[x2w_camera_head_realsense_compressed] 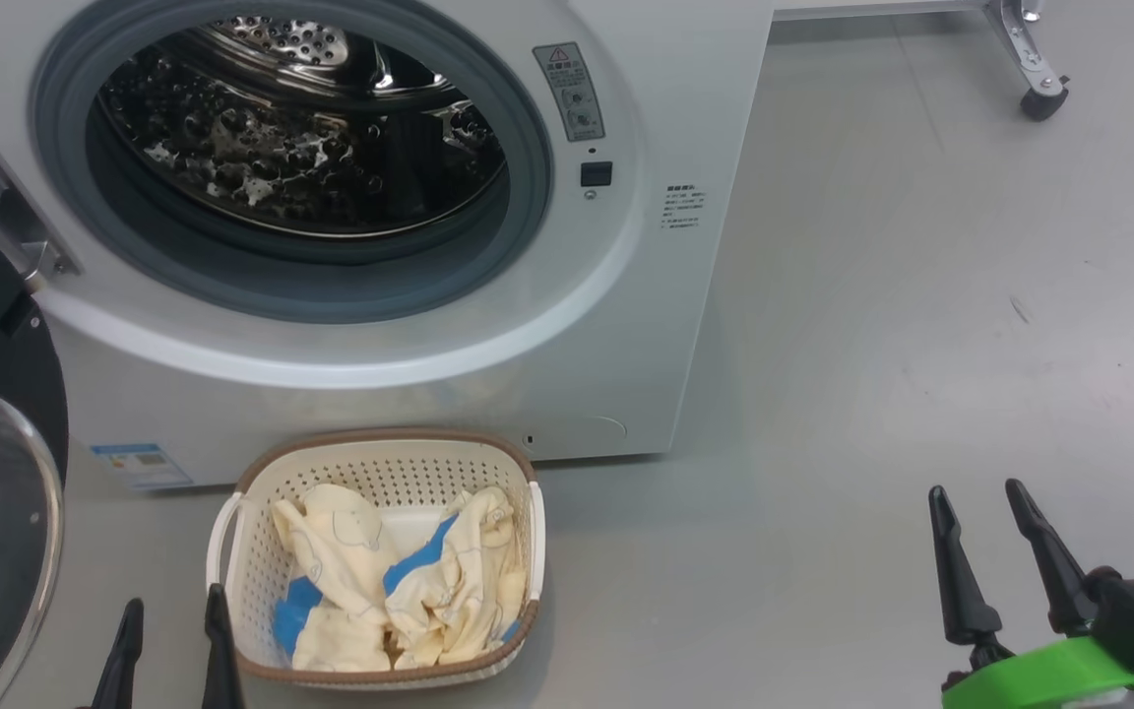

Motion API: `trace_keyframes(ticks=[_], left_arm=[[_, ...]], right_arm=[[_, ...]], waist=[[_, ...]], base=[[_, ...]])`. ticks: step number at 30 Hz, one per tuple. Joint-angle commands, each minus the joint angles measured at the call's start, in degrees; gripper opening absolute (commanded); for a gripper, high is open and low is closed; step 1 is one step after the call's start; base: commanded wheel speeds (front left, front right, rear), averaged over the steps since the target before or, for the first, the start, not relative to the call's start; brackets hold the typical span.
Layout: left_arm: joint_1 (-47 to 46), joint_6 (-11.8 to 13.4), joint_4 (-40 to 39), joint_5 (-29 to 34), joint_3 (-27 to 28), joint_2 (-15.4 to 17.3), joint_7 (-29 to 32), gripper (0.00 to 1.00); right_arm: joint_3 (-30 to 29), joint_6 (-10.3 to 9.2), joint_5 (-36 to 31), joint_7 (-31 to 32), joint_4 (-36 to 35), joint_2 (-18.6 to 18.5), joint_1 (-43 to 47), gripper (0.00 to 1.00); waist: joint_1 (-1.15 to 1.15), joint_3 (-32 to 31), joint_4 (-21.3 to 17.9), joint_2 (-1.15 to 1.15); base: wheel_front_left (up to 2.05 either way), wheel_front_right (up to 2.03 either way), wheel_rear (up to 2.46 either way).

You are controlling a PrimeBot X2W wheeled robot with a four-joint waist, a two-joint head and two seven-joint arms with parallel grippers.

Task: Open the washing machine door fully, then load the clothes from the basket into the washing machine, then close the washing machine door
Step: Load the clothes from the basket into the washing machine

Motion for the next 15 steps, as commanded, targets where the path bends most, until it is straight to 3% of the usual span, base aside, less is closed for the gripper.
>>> trace_keyframes(ticks=[1,15], left_arm=[[-2.0,0.0,-1.3,0.5,1.5,0.5,-0.4,1.00],[-6.7,0.0,5.6,-2.9,-8.7,5.8,0.3,1.00]], right_arm=[[1.4,-0.16,0.3,-0.5,-1.8,-0.5,-3.3,1.00],[3.3,-0.16,1.9,-0.5,-1.1,0.2,-7.3,1.00]], waist=[[0.00,0.5,-0.1,0.00],[0.00,7.1,-2.6,0.00]], base=[[0.00,0.00,0.00],[0.00,0.00,0.00]])
